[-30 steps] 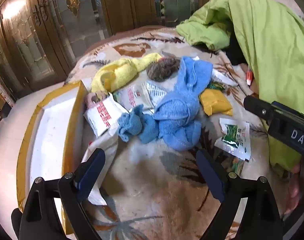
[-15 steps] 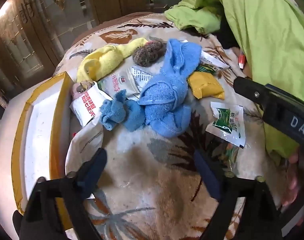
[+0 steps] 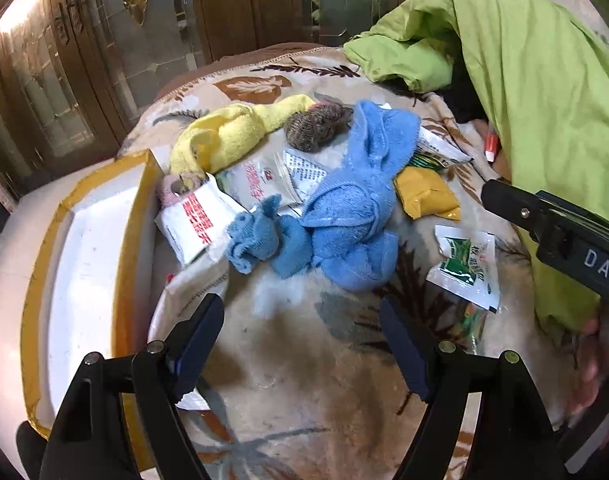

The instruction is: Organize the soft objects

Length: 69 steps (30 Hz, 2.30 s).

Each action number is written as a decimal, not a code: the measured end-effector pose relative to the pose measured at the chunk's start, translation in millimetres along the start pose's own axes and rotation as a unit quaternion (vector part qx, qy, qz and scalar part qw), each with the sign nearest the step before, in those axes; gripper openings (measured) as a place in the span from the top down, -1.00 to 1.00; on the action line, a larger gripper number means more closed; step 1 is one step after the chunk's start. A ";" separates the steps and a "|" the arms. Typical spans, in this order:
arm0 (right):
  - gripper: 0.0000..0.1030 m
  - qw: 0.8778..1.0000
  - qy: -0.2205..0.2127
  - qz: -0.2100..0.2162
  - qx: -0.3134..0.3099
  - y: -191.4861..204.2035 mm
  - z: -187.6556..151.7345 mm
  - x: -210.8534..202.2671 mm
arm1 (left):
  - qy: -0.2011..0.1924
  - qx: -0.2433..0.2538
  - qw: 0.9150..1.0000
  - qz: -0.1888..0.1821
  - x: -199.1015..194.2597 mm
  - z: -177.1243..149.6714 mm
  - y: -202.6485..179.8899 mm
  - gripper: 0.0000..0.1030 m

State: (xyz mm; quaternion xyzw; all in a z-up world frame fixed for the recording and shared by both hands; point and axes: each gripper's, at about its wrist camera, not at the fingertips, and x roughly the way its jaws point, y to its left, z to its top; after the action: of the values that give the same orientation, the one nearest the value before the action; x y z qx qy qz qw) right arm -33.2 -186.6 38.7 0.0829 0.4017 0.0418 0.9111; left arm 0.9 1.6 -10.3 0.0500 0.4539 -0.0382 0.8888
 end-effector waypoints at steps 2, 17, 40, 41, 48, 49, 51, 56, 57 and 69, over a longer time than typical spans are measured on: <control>-0.63 1.000 -0.002 0.000 -0.002 0.7 0.5 -0.6 | -0.005 0.003 1.000 0.006 -1.1 1.0 -0.3 -0.56; -0.63 1.000 -0.005 0.004 -0.009 3.7 1.4 -0.6 | 0.001 -0.005 1.000 0.018 8.0 0.4 6.9 -0.57; -0.63 1.000 0.002 0.006 -0.008 4.2 0.2 2.7 | -0.002 -0.015 1.000 0.021 14.8 0.1 10.4 -0.57; -0.63 1.000 0.002 0.007 -0.009 4.3 0.3 2.6 | -0.003 -0.015 1.000 0.021 15.1 0.9 9.8 -0.57; -0.63 1.000 0.009 0.006 -0.009 4.0 -0.1 5.1 | -0.020 0.017 1.000 0.011 17.2 18.0 1.8 -0.57; -0.63 1.000 0.013 0.005 -0.008 3.6 0.6 6.6 | -0.022 0.023 0.999 0.005 18.6 22.3 0.0 -0.57; -0.63 1.000 0.021 -0.005 -0.011 2.9 4.1 9.4 | -0.024 0.028 0.999 -0.006 20.3 28.9 -0.5 -0.57; -0.63 1.000 0.023 -0.013 -0.005 -4.9 12.9 10.1 | -0.022 0.062 0.997 -0.033 32.9 48.9 -8.6 -0.57; -0.63 1.000 0.024 -0.016 -0.003 -6.3 14.0 11.1 | -0.016 0.072 0.997 -0.039 37.1 50.7 -10.9 -0.57; -0.63 0.993 0.117 0.020 -0.014 1.6 31.2 67.5 | 0.037 0.176 0.982 -0.056 76.4 61.3 -39.3 -0.57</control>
State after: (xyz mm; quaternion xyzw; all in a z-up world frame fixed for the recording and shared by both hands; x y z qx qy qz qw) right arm 35.3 -179.0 10.8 0.0723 0.5034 0.0750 0.8578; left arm 90.3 -46.6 -38.7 0.1820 0.4750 -0.1654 0.8449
